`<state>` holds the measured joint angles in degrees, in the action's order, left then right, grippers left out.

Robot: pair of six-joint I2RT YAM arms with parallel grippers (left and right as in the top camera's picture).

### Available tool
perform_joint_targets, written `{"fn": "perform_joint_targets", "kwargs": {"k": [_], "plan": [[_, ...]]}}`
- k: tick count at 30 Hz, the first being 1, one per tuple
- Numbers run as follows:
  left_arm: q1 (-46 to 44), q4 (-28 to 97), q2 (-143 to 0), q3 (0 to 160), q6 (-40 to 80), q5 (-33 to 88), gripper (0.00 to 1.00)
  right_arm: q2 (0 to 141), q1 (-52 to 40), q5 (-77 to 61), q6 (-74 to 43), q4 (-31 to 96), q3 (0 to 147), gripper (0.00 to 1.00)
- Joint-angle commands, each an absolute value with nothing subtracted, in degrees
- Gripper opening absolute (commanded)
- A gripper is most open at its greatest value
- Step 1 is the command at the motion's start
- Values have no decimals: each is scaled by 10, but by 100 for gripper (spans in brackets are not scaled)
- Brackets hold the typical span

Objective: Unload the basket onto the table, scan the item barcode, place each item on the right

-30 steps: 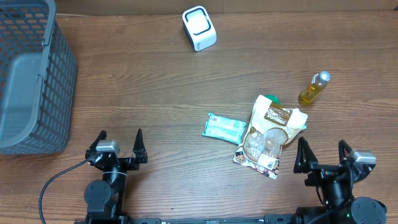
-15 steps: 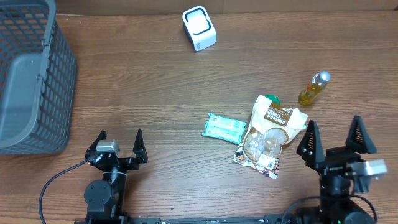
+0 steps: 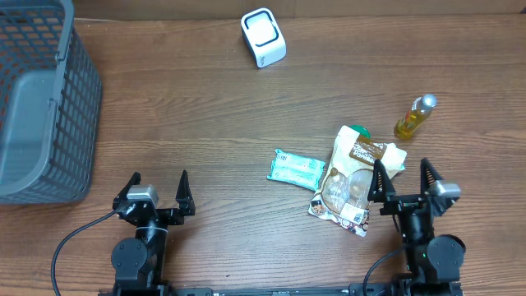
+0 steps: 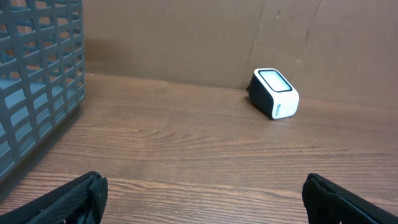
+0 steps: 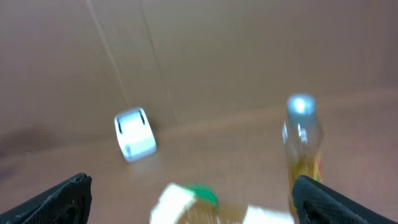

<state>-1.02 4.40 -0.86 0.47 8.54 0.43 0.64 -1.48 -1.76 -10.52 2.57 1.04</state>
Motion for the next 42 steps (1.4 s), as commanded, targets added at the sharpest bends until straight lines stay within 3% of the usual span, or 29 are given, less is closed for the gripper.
{"fn": "perform_joint_targets", "kwargs": {"k": [1, 9, 42], "plan": [[-8, 44, -3, 3, 73, 9, 99, 2, -11, -23, -102, 47, 4, 100], [-8, 45, -3, 3, 73, 9, 100, 2, 5, -48, 4, 44, 4, 100], [-8, 44, -3, 3, 73, 9, 100, 2, 16, -46, 3, 44, 4, 100]]}}
